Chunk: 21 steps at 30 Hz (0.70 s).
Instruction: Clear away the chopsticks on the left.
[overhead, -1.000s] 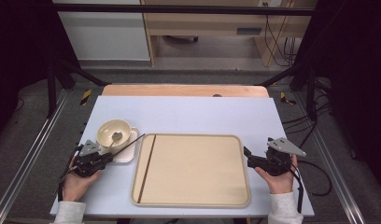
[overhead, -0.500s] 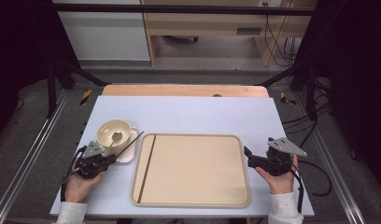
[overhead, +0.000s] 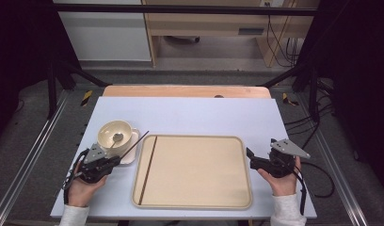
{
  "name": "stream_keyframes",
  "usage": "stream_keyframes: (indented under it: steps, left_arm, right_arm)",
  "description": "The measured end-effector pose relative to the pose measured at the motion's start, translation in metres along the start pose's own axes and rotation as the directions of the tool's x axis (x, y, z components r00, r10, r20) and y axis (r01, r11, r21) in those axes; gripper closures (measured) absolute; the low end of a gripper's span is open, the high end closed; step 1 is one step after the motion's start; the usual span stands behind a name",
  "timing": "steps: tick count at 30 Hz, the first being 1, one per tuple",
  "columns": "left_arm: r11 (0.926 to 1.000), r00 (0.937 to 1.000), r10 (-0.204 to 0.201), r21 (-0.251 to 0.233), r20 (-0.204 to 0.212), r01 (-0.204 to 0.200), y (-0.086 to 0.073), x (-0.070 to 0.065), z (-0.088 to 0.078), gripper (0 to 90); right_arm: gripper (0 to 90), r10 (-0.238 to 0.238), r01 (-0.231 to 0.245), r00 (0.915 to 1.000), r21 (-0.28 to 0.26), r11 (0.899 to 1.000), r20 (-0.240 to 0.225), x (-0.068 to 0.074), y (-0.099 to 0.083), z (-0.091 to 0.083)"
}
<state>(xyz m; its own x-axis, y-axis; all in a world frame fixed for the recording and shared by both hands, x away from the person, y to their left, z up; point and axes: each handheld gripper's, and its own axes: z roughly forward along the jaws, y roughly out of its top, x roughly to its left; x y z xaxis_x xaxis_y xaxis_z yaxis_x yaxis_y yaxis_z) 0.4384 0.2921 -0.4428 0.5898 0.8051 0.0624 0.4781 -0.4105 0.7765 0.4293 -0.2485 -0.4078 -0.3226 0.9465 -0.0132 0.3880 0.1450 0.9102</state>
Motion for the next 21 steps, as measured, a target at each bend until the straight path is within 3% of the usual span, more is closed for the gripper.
stream_keyframes:
  steps: [12, 21]
  left_arm:
    - [0.9989, 0.9998, -0.009, -0.046, 0.016, 0.010, 0.010, -0.025, -0.003, 85.0]
    - [0.9941, 0.9994, -0.032, -0.104, -0.012, 0.030, 0.020, -0.047, -0.010, 85.0]
  right_arm:
    - [6.7, 0.003, -0.003, 1.0000, -0.004, 1.000, 0.002, -0.001, 0.001, -0.001]
    - [6.7, 0.011, -0.011, 0.9999, -0.005, 1.000, -0.001, -0.001, 0.001, -0.002]
